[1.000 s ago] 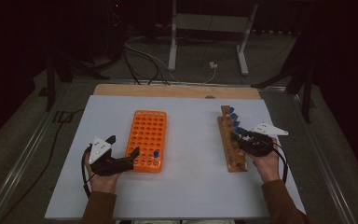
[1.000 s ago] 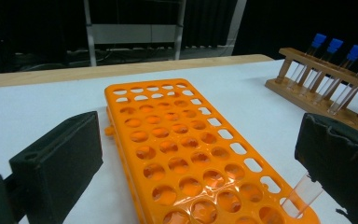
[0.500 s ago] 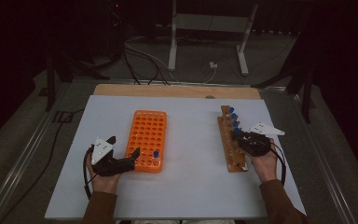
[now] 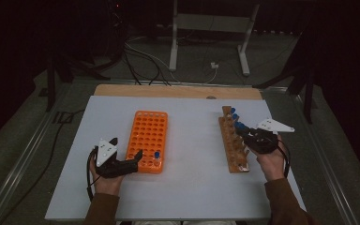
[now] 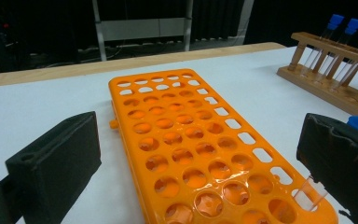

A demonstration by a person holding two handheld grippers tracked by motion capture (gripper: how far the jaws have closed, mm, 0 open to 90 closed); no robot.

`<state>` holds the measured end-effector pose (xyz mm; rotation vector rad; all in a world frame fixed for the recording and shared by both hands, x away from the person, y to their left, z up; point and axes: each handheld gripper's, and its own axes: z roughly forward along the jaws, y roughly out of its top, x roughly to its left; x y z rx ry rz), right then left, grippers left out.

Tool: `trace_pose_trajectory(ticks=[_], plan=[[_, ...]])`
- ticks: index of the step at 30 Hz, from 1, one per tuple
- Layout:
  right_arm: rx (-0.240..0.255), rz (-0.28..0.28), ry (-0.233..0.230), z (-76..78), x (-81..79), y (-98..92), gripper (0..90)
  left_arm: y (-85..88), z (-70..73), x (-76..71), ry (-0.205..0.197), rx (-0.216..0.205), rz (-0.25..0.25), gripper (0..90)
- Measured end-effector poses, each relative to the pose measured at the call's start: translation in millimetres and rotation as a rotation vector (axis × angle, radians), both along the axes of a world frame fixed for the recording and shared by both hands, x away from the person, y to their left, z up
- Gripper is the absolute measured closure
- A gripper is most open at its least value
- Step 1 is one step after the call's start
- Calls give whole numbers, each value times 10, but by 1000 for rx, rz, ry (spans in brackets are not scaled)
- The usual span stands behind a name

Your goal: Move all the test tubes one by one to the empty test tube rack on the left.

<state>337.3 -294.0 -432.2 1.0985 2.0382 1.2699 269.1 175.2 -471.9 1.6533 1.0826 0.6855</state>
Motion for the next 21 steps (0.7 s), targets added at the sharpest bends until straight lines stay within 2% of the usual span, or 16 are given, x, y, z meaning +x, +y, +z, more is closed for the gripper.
trace_pose_trajectory(ticks=[6,12,17,21], plan=[[20,-13,-9,141,-33,-5,770,7,24,-9,-4,-4,6,8],[21,-16,-24,247,-68,-10,770,-28,84,-28,-19,13,7,8],[48,9,-36,346,-73,29,770,-85,172,-24,-23,7,-7,9],[37,43,-30,390,-48,162,770,-142,277,-7,-35,20,-21,9]])
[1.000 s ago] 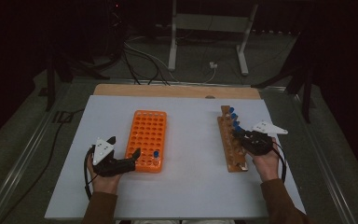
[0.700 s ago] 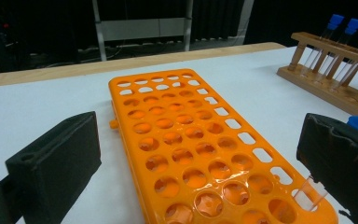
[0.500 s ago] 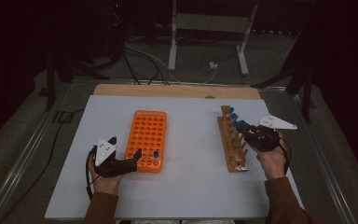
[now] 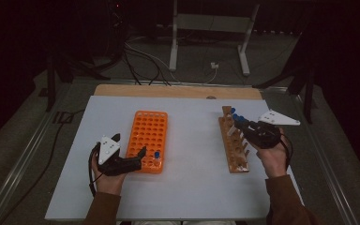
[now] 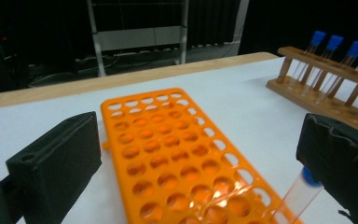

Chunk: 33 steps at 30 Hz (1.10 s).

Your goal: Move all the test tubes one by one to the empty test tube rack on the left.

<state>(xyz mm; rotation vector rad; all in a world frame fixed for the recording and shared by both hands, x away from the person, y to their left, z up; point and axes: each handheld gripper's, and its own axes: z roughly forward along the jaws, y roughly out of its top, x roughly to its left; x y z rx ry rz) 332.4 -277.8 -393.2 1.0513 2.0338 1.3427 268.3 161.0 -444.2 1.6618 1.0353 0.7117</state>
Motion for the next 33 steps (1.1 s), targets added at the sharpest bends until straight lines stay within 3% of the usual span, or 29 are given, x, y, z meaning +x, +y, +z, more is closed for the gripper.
trace_pose_trajectory(ticks=[9,18,23,33], plan=[[-19,94,25,22,52,416,769,-99,132,102,-2,-12,-23,9],[16,166,85,24,159,738,769,-192,207,199,23,-10,-77,9],[18,209,105,50,200,898,769,-218,238,292,46,-23,-105,14],[3,274,128,102,280,1217,769,-259,253,413,49,-69,-152,45]])
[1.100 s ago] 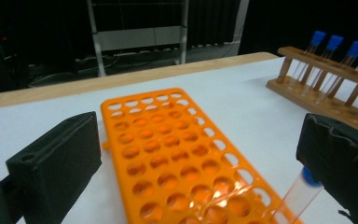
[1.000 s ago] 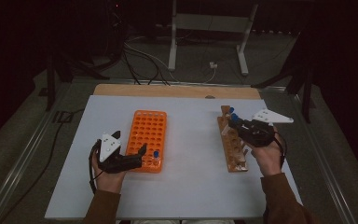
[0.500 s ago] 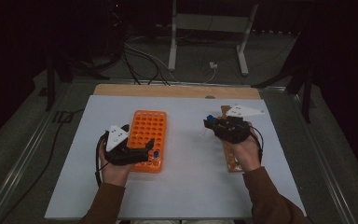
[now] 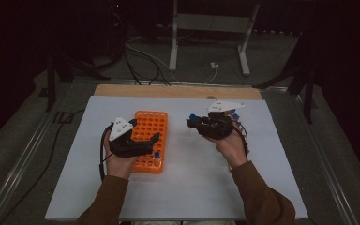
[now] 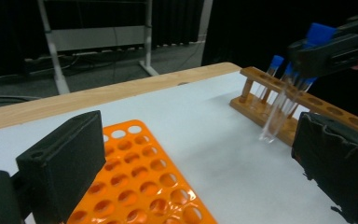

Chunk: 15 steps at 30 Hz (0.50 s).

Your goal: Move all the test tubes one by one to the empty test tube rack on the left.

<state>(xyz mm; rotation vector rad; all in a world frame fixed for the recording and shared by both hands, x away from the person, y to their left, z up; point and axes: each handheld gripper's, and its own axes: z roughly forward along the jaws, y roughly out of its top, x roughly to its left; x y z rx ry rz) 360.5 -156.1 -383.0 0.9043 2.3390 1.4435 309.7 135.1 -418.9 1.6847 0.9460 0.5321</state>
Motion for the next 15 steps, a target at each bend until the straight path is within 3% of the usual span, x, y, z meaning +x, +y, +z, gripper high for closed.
trace_pose_trajectory(ticks=[6,9,15], plan=[[-4,36,7,21,37,215,769,-88,-14,29,-4,18,-29,95],[-6,55,11,28,43,313,768,-138,-12,26,-24,19,-50,174],[-4,88,13,57,23,464,768,-277,-12,44,-31,64,-81,318]])
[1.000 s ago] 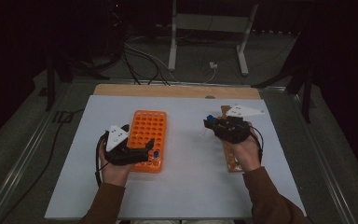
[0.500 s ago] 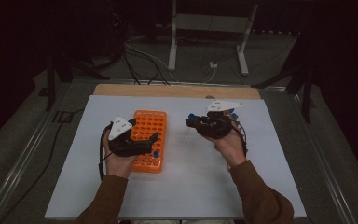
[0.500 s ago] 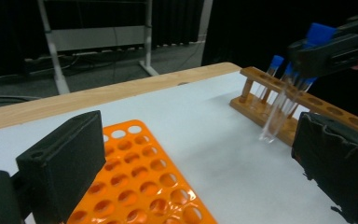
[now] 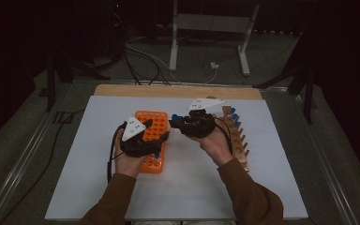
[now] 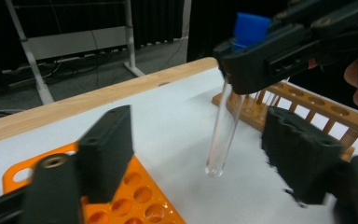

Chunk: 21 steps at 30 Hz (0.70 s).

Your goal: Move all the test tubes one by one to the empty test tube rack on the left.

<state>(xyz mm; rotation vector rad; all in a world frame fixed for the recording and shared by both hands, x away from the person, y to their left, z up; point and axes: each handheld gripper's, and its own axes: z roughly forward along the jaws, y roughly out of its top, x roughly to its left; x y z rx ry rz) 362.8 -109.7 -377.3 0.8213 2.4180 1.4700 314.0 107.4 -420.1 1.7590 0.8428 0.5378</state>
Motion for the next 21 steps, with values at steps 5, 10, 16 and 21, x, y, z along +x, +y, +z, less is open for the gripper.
trace_pose_trajectory(ticks=[5,10,16,21], plan=[[13,22,1,48,-24,68,768,-54,-20,31,2,14,-23,500],[18,43,1,63,-49,113,768,-61,-31,44,-1,-3,-44,628],[16,51,7,45,-55,137,768,-67,-24,19,-18,-7,-62,695],[12,55,11,27,-59,158,768,-64,-30,17,-18,-6,-76,750]])
